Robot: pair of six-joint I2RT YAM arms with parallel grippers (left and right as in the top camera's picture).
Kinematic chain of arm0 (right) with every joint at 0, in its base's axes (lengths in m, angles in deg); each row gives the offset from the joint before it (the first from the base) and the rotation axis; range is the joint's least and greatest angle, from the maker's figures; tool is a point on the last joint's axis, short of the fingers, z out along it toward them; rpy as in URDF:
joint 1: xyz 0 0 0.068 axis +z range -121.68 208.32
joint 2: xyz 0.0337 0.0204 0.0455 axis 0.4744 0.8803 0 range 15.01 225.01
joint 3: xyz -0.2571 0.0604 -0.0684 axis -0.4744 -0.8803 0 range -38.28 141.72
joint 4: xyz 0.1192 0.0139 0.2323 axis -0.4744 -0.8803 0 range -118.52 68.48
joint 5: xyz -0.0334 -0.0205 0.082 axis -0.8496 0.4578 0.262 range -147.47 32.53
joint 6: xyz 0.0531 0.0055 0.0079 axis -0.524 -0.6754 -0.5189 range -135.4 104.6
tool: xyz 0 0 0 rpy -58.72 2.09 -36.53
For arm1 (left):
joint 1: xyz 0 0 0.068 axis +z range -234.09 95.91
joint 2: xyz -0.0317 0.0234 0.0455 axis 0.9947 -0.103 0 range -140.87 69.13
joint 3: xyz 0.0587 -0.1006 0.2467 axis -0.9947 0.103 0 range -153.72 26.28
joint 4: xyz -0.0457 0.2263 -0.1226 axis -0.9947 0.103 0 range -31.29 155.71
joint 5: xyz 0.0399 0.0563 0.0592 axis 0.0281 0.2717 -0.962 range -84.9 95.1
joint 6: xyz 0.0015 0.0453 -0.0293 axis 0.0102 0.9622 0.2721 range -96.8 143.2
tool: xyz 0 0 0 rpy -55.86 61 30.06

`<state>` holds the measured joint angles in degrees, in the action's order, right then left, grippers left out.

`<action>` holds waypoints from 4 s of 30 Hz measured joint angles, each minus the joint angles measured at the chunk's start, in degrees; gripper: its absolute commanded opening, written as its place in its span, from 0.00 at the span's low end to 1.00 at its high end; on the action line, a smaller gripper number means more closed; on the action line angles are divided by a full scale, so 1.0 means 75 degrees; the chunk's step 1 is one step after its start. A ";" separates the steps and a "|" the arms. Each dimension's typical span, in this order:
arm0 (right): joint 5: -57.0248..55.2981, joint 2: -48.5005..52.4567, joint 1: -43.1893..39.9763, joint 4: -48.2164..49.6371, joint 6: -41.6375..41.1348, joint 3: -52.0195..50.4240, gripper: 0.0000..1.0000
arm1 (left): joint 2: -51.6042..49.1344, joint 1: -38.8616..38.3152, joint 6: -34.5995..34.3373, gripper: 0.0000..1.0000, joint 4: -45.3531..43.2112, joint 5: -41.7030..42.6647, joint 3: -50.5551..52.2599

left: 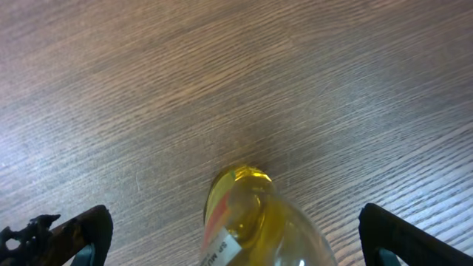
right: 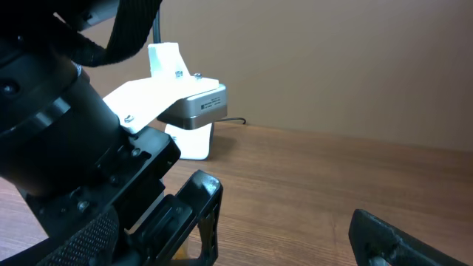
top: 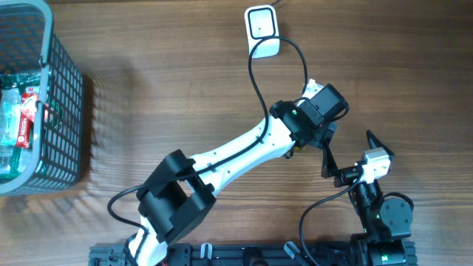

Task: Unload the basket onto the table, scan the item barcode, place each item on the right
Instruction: 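Lift the yellow oil bottle with the left gripper and place it mid-table, then reach the left gripper into the basket and grasp the Kleenex pack, then carry the Kleenex pack with the left gripper and set it beside the bottle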

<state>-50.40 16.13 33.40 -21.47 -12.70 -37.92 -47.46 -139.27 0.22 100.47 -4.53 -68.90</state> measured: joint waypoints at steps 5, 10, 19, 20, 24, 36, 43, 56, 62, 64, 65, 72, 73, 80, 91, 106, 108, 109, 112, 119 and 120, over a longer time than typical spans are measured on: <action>0.0079 -0.0009 0.0003 0.0286 -0.0096 0.0090 1.00 | 0.0356 0.0032 0.0291 1.00 0.0017 -0.0099 -0.0297; 0.0105 -0.0026 -0.0015 0.0017 -0.0114 0.0038 1.00 | 0.1475 0.0329 0.0463 1.00 -0.0017 -0.0108 -0.0510; 0.0079 -0.0023 -0.0015 0.0020 -0.0114 0.0017 1.00 | 0.2926 0.2559 0.1046 1.00 0.0067 -0.0571 -0.0711; 0.0079 -0.0023 -0.0015 0.0020 -0.0114 0.0017 1.00 | 0.3048 0.3107 0.1137 1.00 0.0172 -0.0662 -0.0708; 0.0079 -0.0023 -0.0015 0.0020 -0.0114 0.0017 1.00 | 0.3824 0.5228 0.1262 1.00 0.0376 -0.0857 -0.0708; 0.0055 -0.0017 -0.0015 0.0020 -0.0114 0.0012 1.00 | 0.4071 1.1520 0.1309 1.00 0.1437 -0.0539 -0.0726; 0.0052 -0.0015 -0.0015 0.0020 -0.0114 0.0012 1.00 | 0.2398 1.2438 0.1250 0.97 0.2157 0.0096 -0.0542; 0.0052 -0.0015 -0.0015 0.0020 -0.0114 0.0012 1.00 | 0.0315 1.2453 0.2206 0.98 0.2460 0.1571 -0.0443; 0.0052 -0.0015 -0.0015 0.0020 -0.0114 0.0012 1.00 | 0.0271 1.2453 0.2308 0.82 0.2168 0.1848 -0.0137; 0.0052 -0.0015 -0.0015 0.0020 -0.0114 0.0012 0.99 | 0.0271 1.2447 0.2346 0.84 0.2142 0.1903 -0.0119; 0.0052 -0.0015 -0.0015 0.0020 -0.0114 0.0012 1.00 | 0.0271 1.2447 0.2346 0.87 0.2127 0.1906 -0.0117; 0.0052 -0.0015 -0.0015 0.0020 -0.0114 0.0012 1.00 | 0.0271 1.2453 0.2372 0.82 0.2098 0.1906 -0.0102; 0.0052 -0.0015 -0.0015 0.0020 -0.0114 0.0012 1.00 | 0.0271 1.2453 0.2372 0.80 0.2098 0.1909 -0.0102; 0.0052 -0.0015 -0.0015 0.0020 -0.0114 0.0012 1.00 | 0.0277 1.2453 0.2375 0.74 0.1880 0.2017 0.0070; 0.0052 -0.0015 -0.0015 0.0020 -0.0114 0.0012 1.00 | 0.0356 1.2467 0.2401 0.58 0.1614 0.1894 0.0405; 0.0052 -0.0015 -0.0015 0.0020 -0.0114 0.0012 1.00 | 0.4634 1.2048 0.1247 0.54 0.1918 0.2398 -0.1897; 0.0052 -0.0015 -0.0015 0.0020 -0.0114 0.0012 1.00 | 0.5027 1.1310 0.1061 0.53 0.2363 0.2544 -0.1906; 0.0052 -0.0015 -0.0015 0.0020 -0.0114 0.0012 1.00 | 0.5082 1.0928 0.1005 0.53 0.2556 0.2611 -0.1906; 0.0050 -0.0012 -0.0015 0.0020 -0.0114 0.0012 1.00 | 0.4960 0.9227 0.0898 0.56 0.3246 0.2465 -0.1900; 0.0050 -0.0009 -0.0015 0.0020 -0.0114 0.0012 1.00 | 0.3724 0.5453 0.0828 0.54 0.3474 0.1632 -0.1466; 0.0050 -0.0009 -0.0015 0.0020 -0.0111 0.0012 1.00 | 0.3442 0.5077 0.0816 0.55 0.3462 0.1571 -0.1373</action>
<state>-50.03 16.07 33.29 -21.32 -13.53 -37.83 -21.65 -101.19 6.34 126.43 7.26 -79.19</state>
